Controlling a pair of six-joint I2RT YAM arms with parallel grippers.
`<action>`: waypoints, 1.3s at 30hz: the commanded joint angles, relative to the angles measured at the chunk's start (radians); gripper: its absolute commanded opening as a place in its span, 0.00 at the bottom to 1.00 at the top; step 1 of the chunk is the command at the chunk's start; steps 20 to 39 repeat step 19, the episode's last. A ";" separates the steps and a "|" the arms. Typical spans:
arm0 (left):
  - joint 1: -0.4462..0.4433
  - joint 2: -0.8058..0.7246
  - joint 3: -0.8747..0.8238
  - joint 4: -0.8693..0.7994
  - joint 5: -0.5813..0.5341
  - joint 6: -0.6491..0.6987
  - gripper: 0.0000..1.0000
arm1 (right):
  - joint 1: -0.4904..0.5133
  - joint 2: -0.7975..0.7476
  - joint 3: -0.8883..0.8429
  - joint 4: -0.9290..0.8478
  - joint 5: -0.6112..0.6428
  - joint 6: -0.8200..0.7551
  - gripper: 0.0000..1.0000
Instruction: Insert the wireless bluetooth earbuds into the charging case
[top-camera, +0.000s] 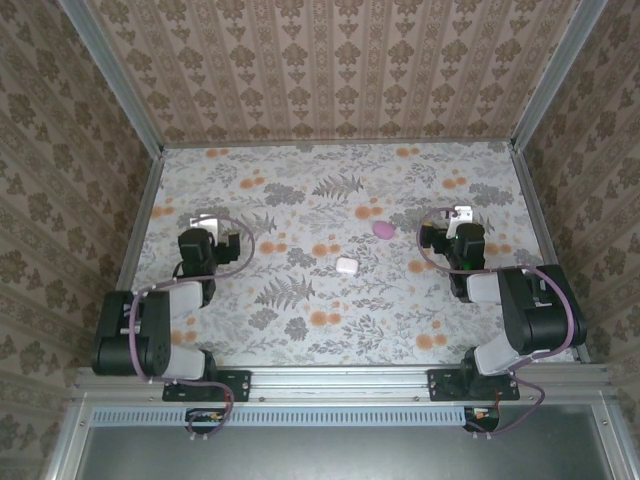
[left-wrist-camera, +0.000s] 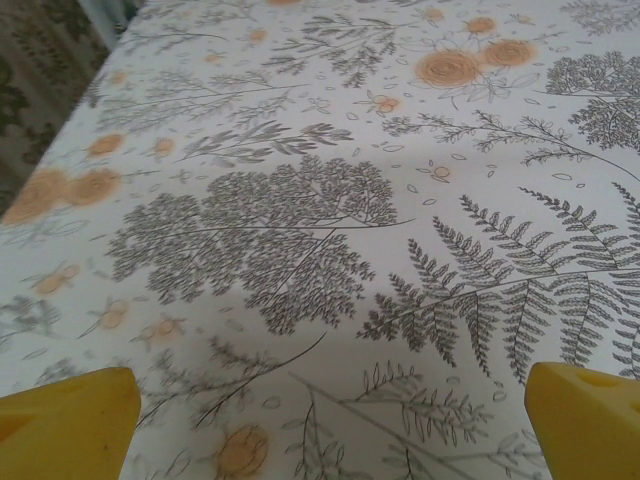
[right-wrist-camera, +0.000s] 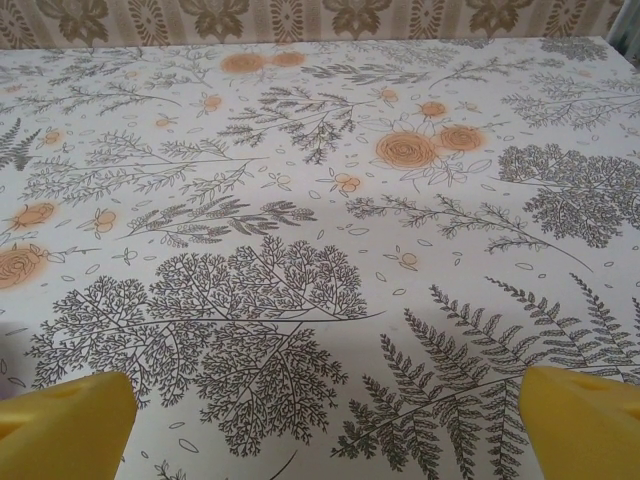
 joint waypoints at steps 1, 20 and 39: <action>0.039 0.109 0.009 0.242 0.097 0.050 0.99 | 0.010 -0.001 0.015 0.025 0.012 0.006 1.00; 0.026 0.090 0.009 0.203 -0.043 0.001 1.00 | 0.009 -0.002 0.018 0.022 0.012 0.006 1.00; 0.026 0.090 0.009 0.203 -0.043 0.001 1.00 | 0.009 -0.002 0.018 0.022 0.012 0.006 1.00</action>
